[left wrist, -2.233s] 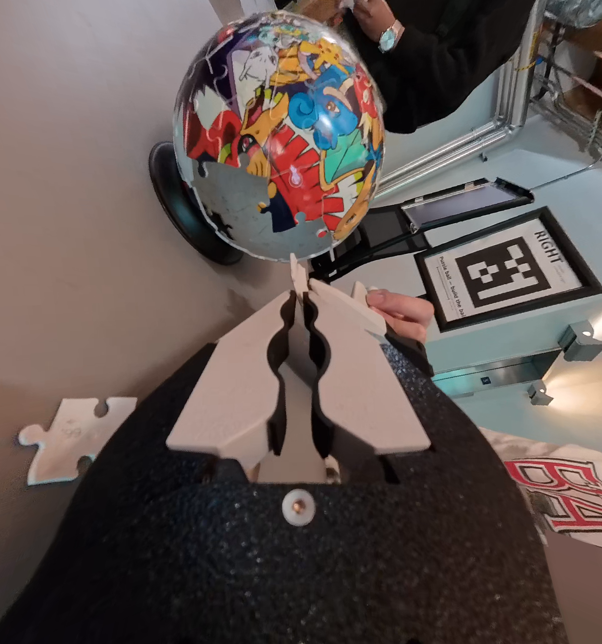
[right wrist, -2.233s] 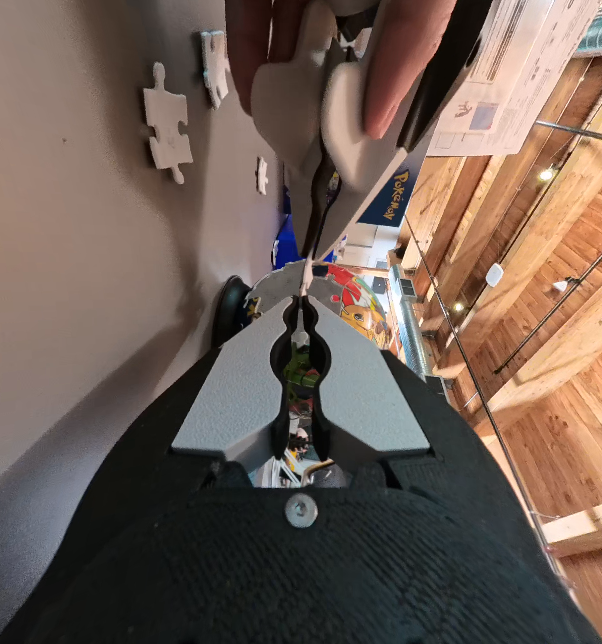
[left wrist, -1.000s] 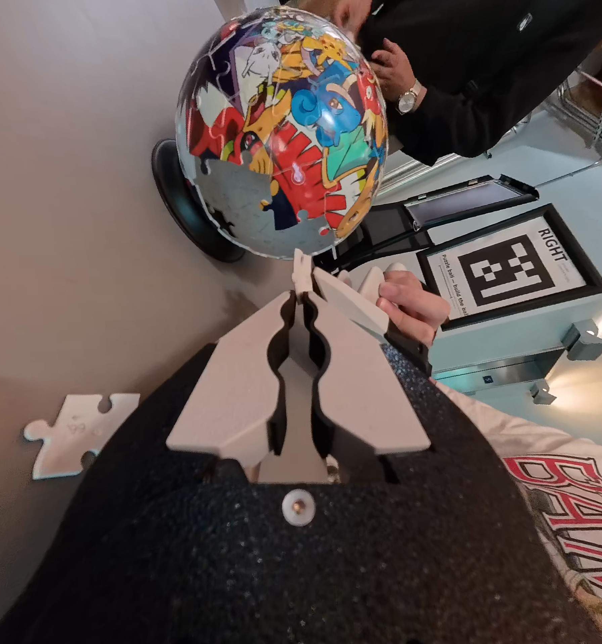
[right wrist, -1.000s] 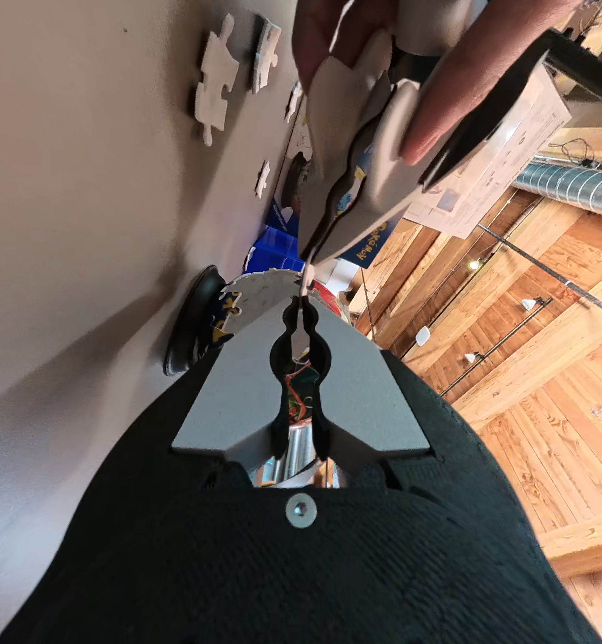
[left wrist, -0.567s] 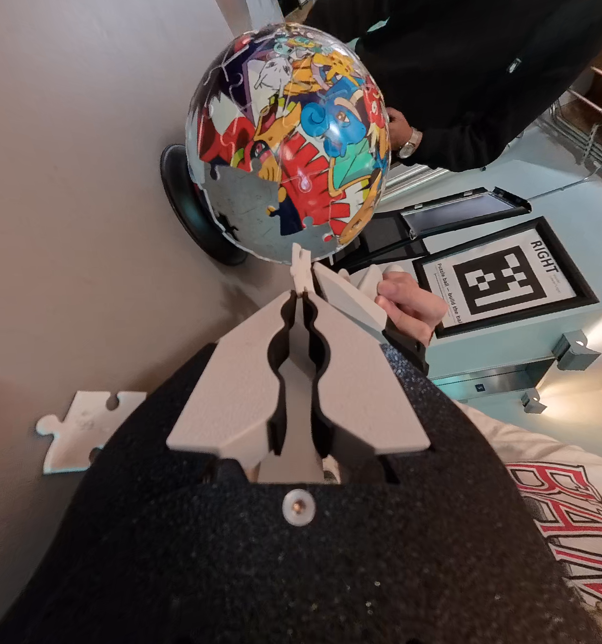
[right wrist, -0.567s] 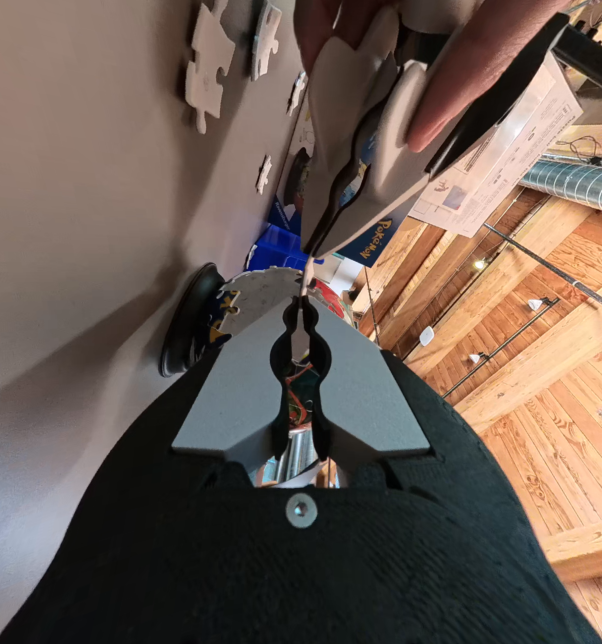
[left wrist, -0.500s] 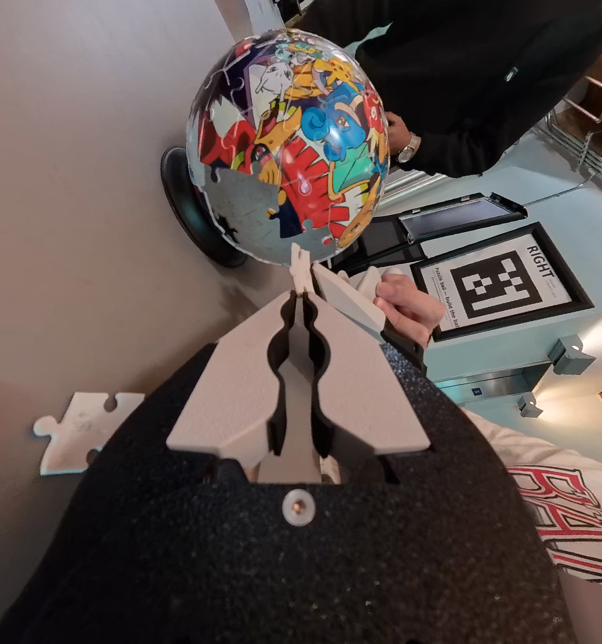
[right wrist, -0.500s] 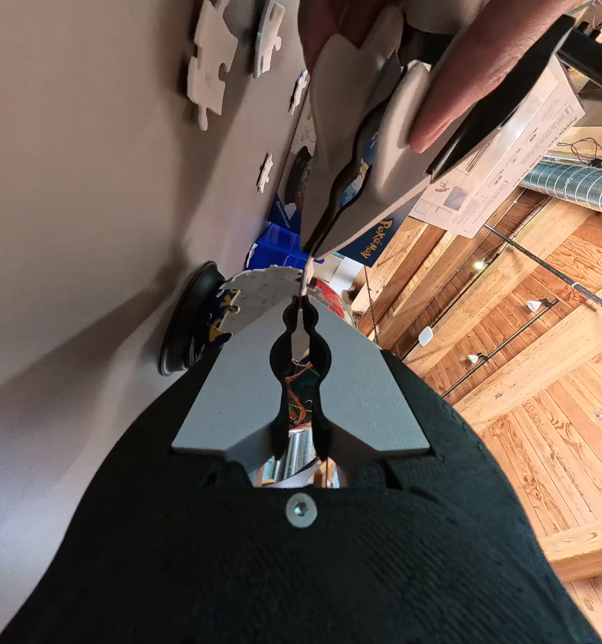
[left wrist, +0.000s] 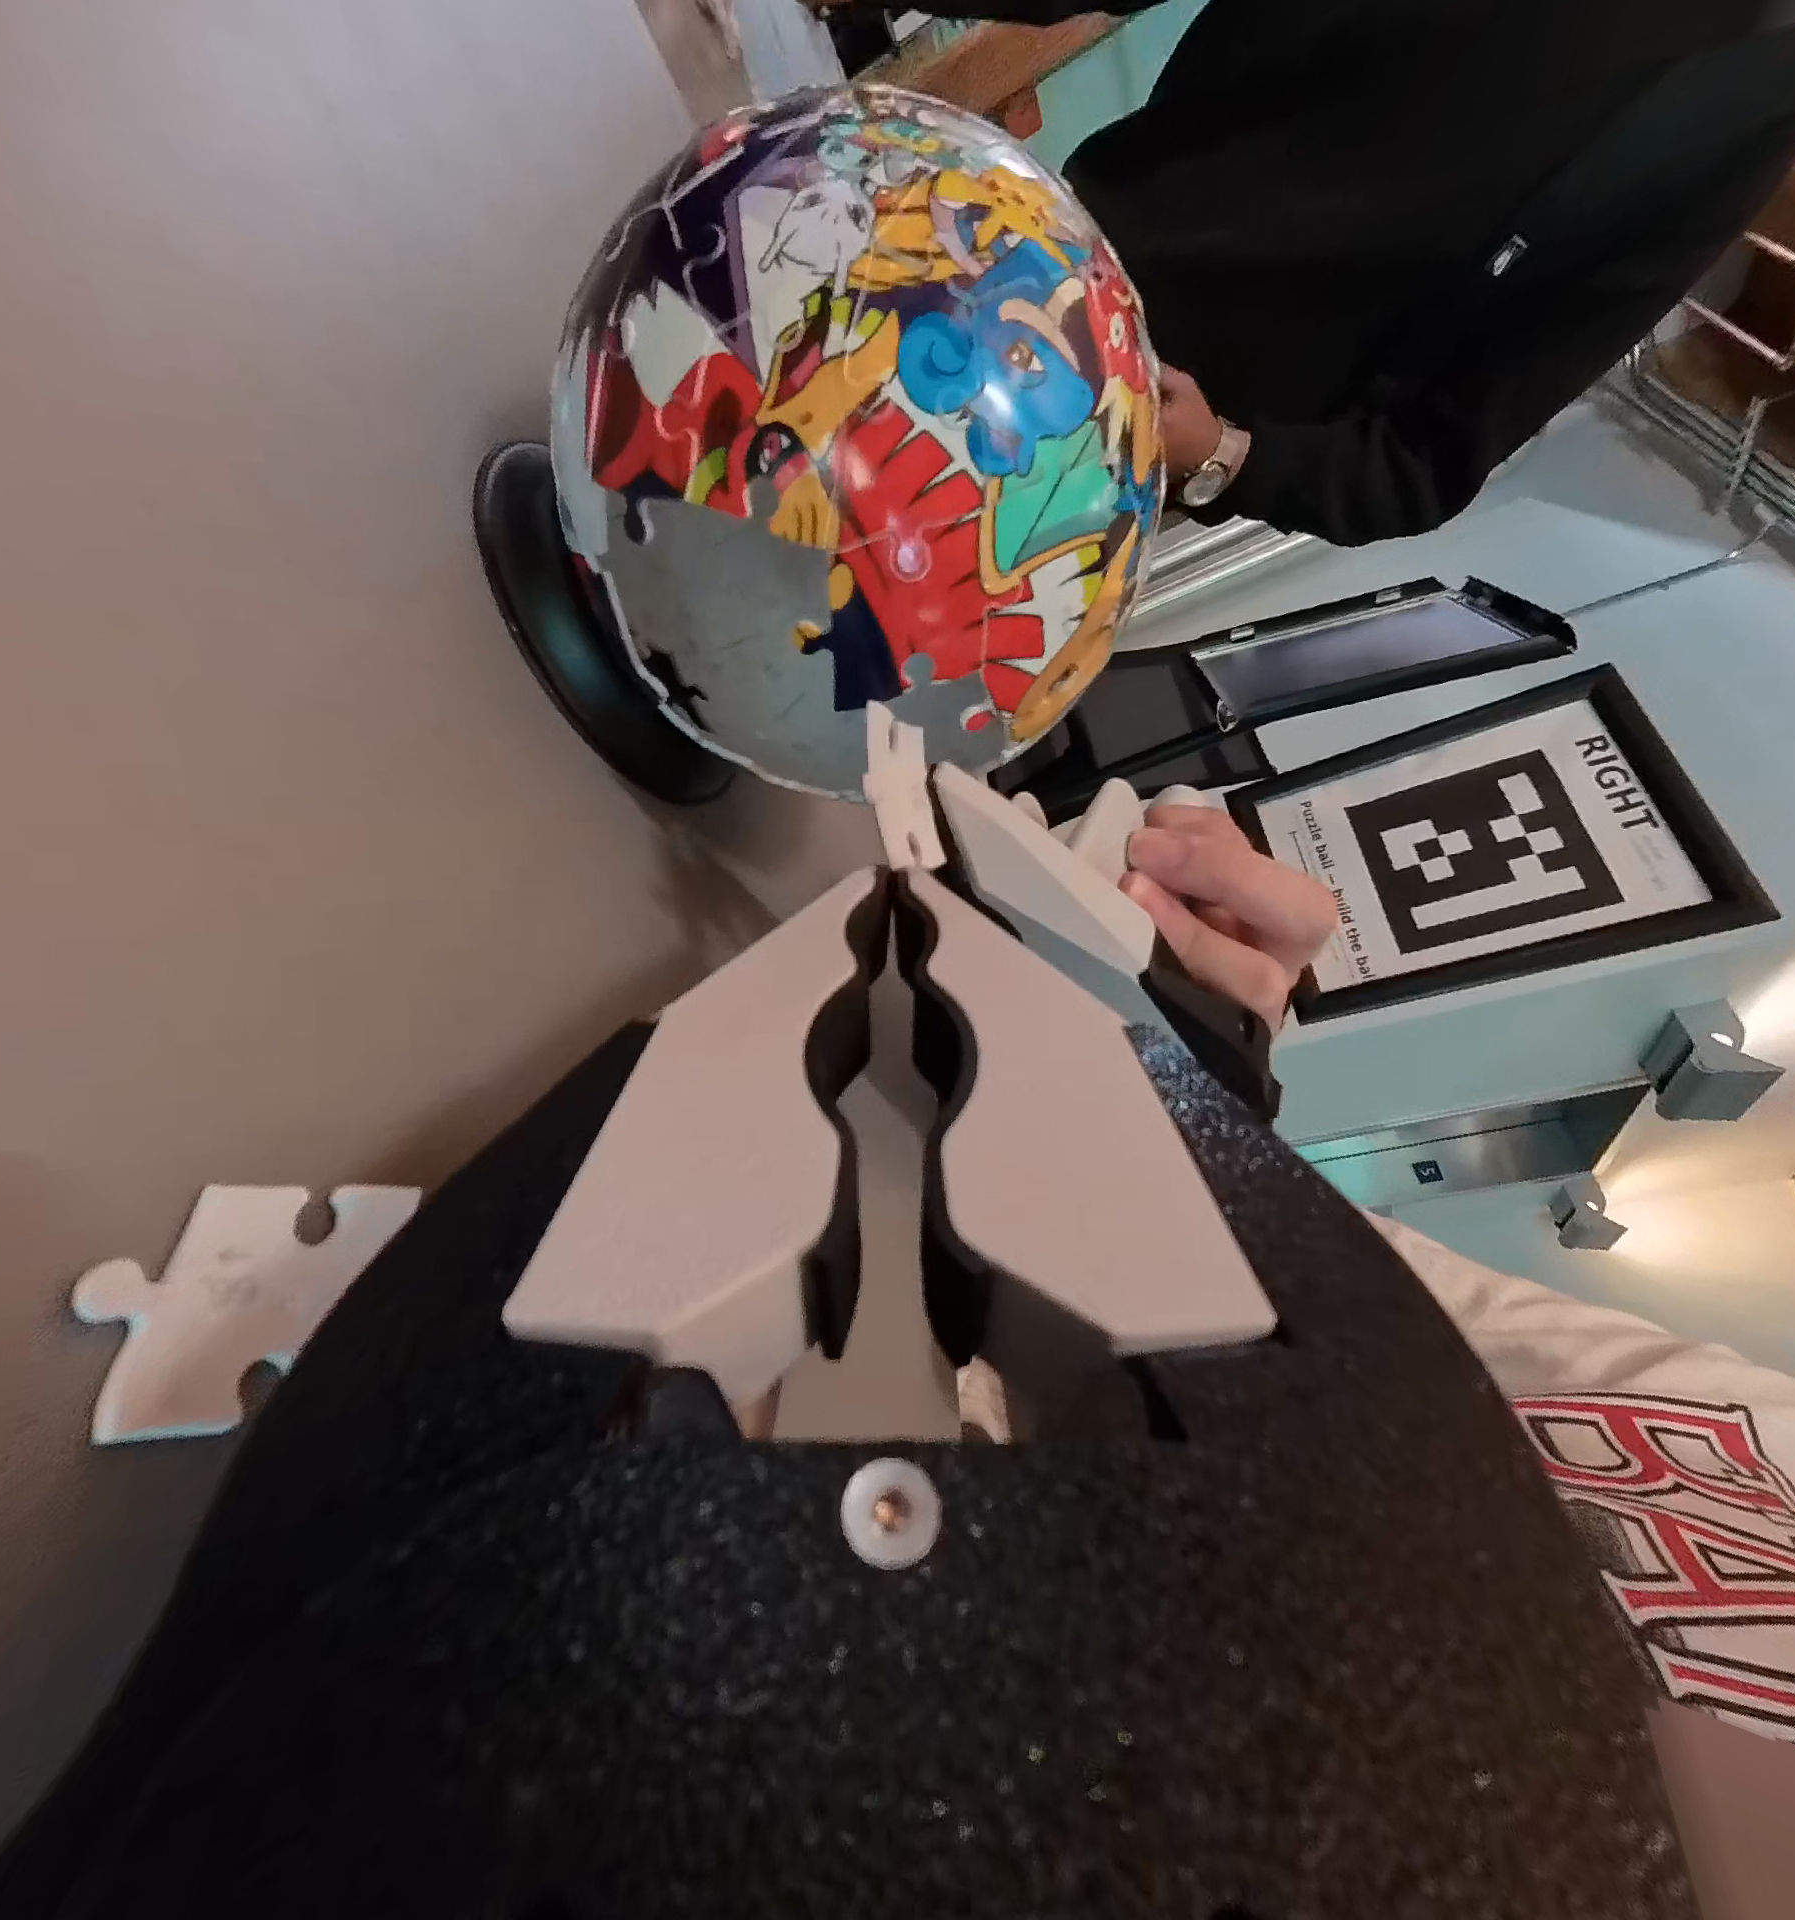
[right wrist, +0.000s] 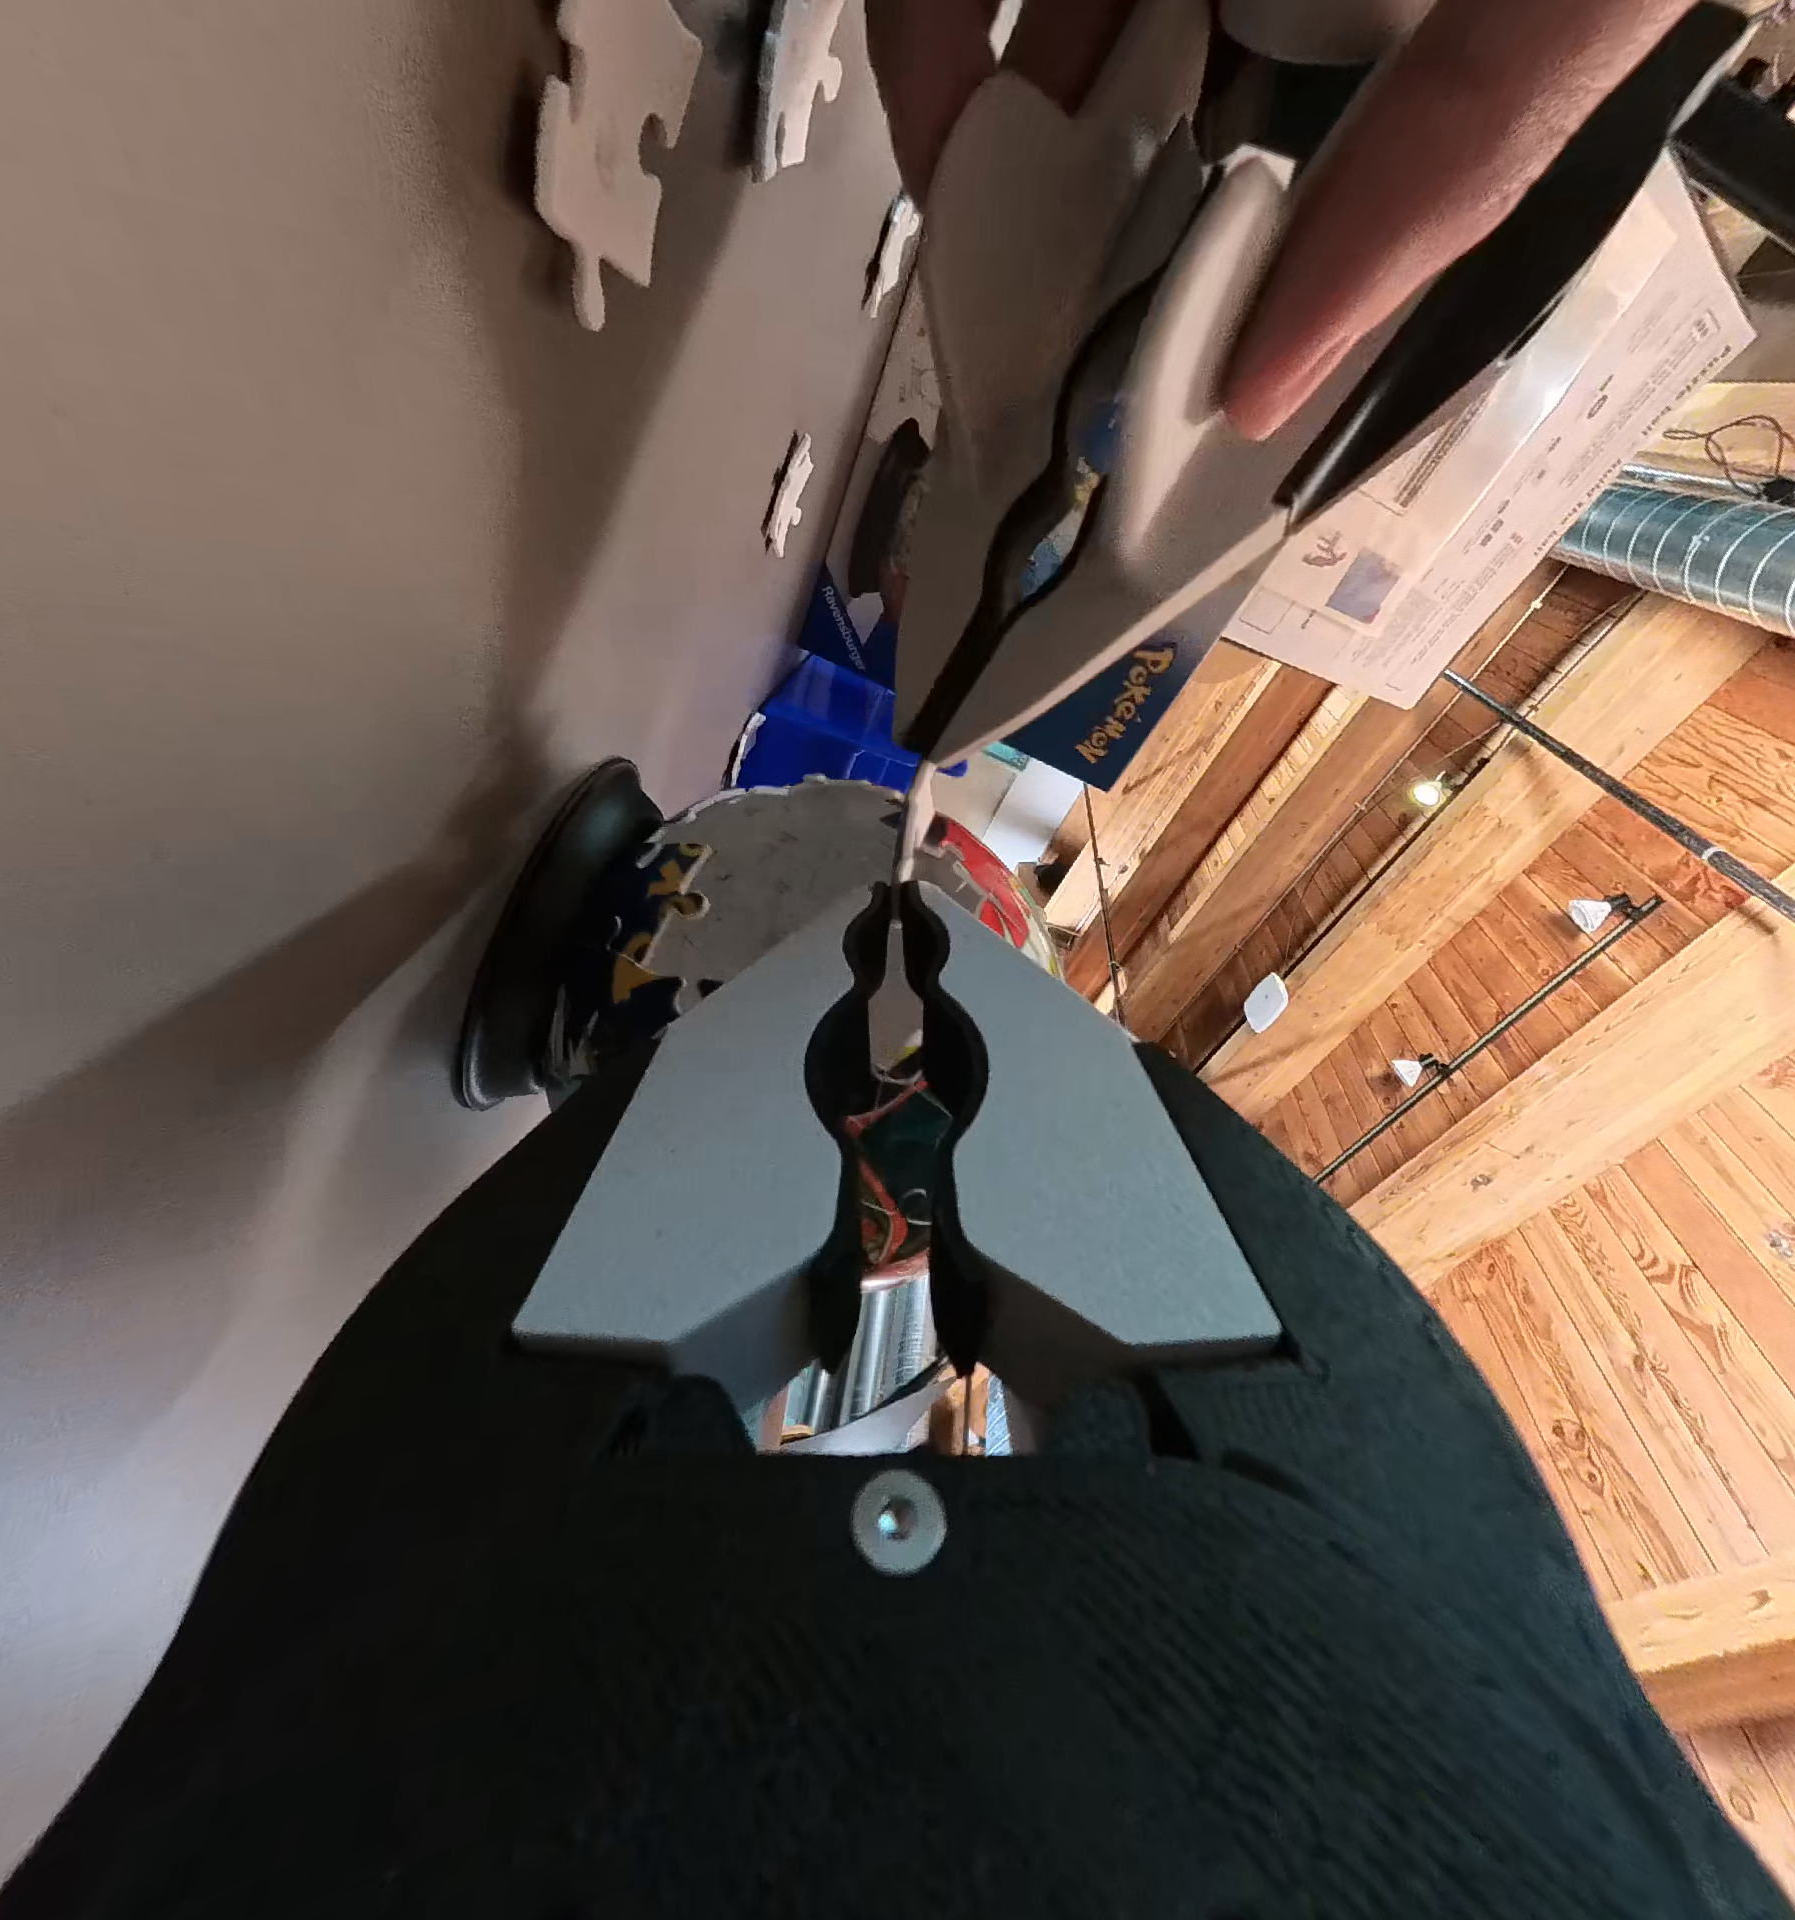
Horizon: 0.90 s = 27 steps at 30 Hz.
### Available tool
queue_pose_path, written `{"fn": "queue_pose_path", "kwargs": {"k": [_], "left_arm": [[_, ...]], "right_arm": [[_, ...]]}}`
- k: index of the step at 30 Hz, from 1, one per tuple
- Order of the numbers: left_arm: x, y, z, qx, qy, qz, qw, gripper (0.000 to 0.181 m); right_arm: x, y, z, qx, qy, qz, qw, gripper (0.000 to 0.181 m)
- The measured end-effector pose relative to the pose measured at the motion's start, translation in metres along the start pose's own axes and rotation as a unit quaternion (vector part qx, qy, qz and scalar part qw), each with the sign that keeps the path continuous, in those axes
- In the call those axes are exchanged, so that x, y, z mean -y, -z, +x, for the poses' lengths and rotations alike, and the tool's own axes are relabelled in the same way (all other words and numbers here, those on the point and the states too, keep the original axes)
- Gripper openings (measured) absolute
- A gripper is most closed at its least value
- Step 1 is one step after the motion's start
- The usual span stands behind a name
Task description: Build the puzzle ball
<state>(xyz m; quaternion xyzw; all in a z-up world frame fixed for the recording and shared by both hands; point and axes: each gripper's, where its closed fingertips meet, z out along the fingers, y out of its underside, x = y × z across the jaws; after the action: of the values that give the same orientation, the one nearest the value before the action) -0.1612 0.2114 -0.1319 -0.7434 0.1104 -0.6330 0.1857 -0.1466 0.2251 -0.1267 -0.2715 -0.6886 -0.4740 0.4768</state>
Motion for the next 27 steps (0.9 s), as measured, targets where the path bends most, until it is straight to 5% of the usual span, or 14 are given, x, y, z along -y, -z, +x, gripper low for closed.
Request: {"fn": "queue_pose_path", "kwargs": {"k": [12, 14, 19, 27], "left_arm": [[0.0029, 0.0038, 0.0070, -0.018, -0.005, 0.001, 1.000, 0.000], [0.0015, 0.0028, 0.0066, -0.020, 0.007, -0.005, 1.000, 0.016], [-0.0003, -0.0003, 0.0084, -0.023, 0.006, -0.005, 1.000, 0.000], [0.0018, 0.0006, 0.0086, -0.034, 0.022, 0.002, 0.999, 0.001]], "right_arm": [[-0.0017, 0.0042, 0.0066, -0.008, -0.003, -0.003, 1.000, 0.000], [-0.0021, 0.0047, 0.0064, -0.010, -0.002, -0.002, 1.000, 0.000], [-0.0005, 0.0052, 0.0028, -0.008, -0.004, -0.002, 1.000, 0.000], [0.0003, 0.0047, 0.0028, -0.010, -0.005, -0.001, 1.000, 0.000]]}}
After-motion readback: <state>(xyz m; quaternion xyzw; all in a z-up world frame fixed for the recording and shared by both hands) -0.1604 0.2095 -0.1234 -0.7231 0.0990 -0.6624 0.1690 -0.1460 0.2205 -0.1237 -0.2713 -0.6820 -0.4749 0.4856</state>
